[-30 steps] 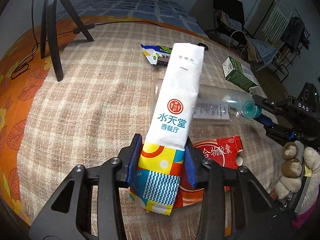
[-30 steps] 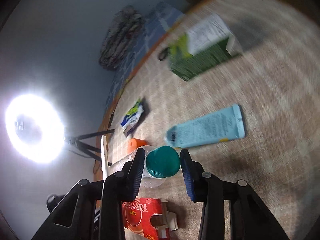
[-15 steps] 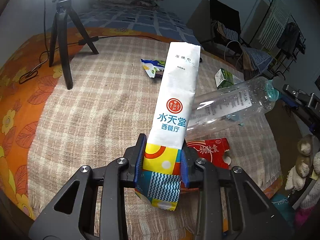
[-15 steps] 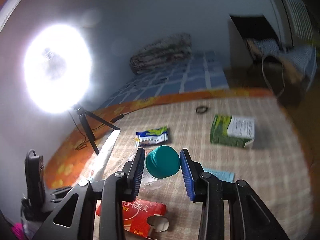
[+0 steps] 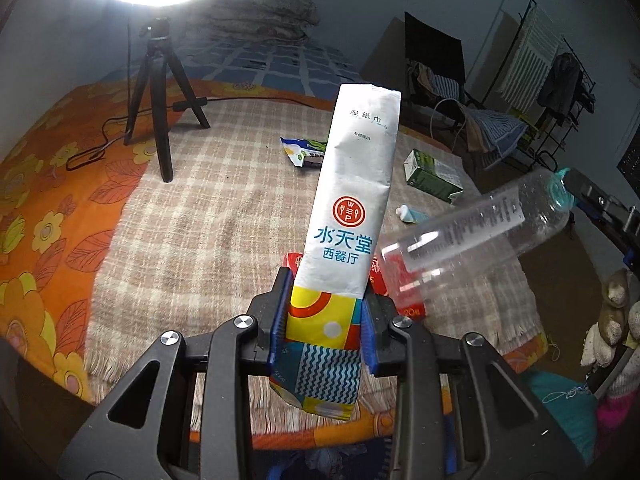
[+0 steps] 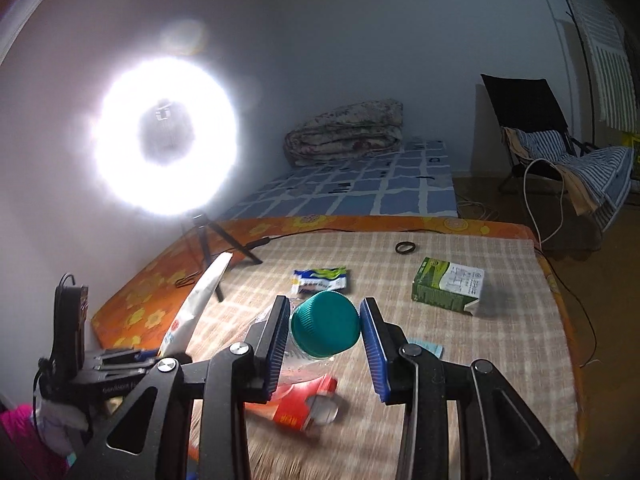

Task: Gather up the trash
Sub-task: 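Carry the wrapper and bottle over the blue basket with both tools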

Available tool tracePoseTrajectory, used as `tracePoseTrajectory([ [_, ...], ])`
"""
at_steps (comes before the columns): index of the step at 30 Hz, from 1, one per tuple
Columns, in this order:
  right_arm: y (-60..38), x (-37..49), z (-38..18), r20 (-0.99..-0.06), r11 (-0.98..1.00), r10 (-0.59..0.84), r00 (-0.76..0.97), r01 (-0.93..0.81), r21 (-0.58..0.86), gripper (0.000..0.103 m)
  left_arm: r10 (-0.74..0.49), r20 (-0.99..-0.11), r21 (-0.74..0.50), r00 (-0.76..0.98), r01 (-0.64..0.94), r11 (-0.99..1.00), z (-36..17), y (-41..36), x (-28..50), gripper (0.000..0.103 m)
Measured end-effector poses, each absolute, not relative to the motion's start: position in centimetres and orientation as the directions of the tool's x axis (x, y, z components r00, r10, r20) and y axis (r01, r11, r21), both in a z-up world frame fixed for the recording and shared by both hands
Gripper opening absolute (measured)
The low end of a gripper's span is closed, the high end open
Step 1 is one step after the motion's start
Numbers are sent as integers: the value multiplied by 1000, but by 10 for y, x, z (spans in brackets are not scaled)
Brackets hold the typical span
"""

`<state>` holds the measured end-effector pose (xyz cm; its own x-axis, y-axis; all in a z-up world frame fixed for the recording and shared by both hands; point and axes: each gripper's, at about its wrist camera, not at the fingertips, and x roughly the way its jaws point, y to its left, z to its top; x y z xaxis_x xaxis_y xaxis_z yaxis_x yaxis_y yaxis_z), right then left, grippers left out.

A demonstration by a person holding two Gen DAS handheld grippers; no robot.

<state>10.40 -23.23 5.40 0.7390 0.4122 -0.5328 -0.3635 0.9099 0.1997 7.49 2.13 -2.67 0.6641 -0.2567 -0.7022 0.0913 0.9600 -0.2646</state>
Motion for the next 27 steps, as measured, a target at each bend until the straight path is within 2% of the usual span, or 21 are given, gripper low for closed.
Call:
tracePoseTrajectory([
  [13, -261, 9, 38, -587, 866, 496, 640, -417, 277, 37, -270, -679, -226, 683, 156, 962, -22, -3, -6, 30],
  [27, -242, -55, -1, -692, 852, 477, 542, -477, 215, 37, -287, -707, -206, 647, 200, 958, -48, -28, -66, 30],
])
